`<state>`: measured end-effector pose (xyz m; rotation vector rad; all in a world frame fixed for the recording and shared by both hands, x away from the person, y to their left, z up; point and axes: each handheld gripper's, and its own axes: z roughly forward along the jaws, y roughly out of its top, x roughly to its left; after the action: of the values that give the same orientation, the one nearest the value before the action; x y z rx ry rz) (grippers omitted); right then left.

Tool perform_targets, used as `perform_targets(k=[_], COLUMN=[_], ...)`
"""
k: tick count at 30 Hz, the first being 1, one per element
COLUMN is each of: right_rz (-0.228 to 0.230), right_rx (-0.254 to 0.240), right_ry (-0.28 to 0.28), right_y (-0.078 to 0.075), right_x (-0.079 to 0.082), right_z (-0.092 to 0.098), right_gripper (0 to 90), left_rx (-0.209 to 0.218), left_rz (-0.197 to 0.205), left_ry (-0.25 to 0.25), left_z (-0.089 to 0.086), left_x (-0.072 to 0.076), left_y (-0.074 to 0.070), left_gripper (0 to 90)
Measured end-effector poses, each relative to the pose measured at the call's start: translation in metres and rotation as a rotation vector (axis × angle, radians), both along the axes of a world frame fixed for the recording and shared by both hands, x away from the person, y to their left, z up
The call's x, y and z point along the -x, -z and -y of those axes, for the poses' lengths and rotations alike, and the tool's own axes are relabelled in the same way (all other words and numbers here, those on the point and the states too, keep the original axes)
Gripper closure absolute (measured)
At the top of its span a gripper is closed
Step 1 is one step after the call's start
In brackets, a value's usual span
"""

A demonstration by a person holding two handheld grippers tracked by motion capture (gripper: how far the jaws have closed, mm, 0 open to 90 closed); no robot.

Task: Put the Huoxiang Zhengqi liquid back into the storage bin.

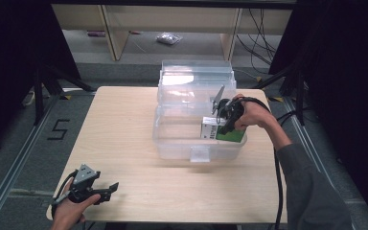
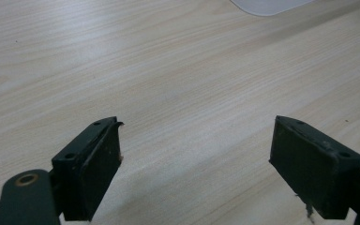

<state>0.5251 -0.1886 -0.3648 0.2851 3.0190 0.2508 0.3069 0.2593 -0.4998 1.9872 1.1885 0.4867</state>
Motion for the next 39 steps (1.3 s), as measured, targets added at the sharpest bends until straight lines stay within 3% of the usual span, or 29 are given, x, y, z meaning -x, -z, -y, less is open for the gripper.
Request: perform_targets(k=[1, 4, 5, 9, 16, 22, 23, 29, 30, 33, 39], right_rz=[-0.003, -0.01, -0.012, -0.02, -0.038, -0.055, -0.058, -0.055, -0.068, -0.073, -0.098], right_rx=[-0.012, -0.018, -0.023, -0.008, -0.038, -0.011, -0.012, -0.012, 0.013, 0.0, 0.013], right_ry=[-0.035, -0.045, -0.054, -0.024, -0.051, -0.017, -0.033, -0.072, -0.002, -0.051, -0.044], right_y=[0.002, 0.007, 0.009, 0.016, 0.026, 0.034, 0.035, 0.041, 0.04, 0.044, 0.047], right_x=[-0.003, -0.003, -0.003, -0.003, -0.007, -0.005, -0.006, -0.01, -0.005, -0.01, -0.008], right_z=[0.0, 0.0, 0.0, 0.003, 0.006, 0.007, 0.007, 0.005, 0.005, 0.004, 0.002], right_gripper=[64.6, 64.6, 64.5, 64.5, 64.3, 64.3, 64.3, 64.0, 64.0, 63.8, 62.2], left_rx=[-0.001, 0.017, -0.001, 0.0, 0.001, -0.003, -0.018, 0.021, -0.002, 0.001, -0.011], left_rz=[-0.002, 0.0, -0.004, -0.002, -0.002, -0.003, -0.008, 0.001, -0.004, -0.002, -0.006], left_ry=[0.0, -0.013, 0.001, 0.001, -0.002, 0.001, 0.008, -0.015, 0.003, 0.001, 0.01], left_z=[0.0, 0.001, 0.0, 0.0, 0.0, 0.0, -0.001, 0.002, 0.0, 0.0, -0.001], left_x=[0.0, 0.0, 0.0, 0.0, 0.0, 0.0, 0.0, 0.0, 0.0, 0.0, 0.0], left_y=[0.0, 0.0, 0.0, 0.0, 0.0, 0.0, 0.0, 0.001, 0.0, 0.0, 0.0], left_gripper=[15.9, 15.8, 15.8, 15.9, 15.9, 15.9, 15.9, 15.9, 15.9, 15.9, 15.9])
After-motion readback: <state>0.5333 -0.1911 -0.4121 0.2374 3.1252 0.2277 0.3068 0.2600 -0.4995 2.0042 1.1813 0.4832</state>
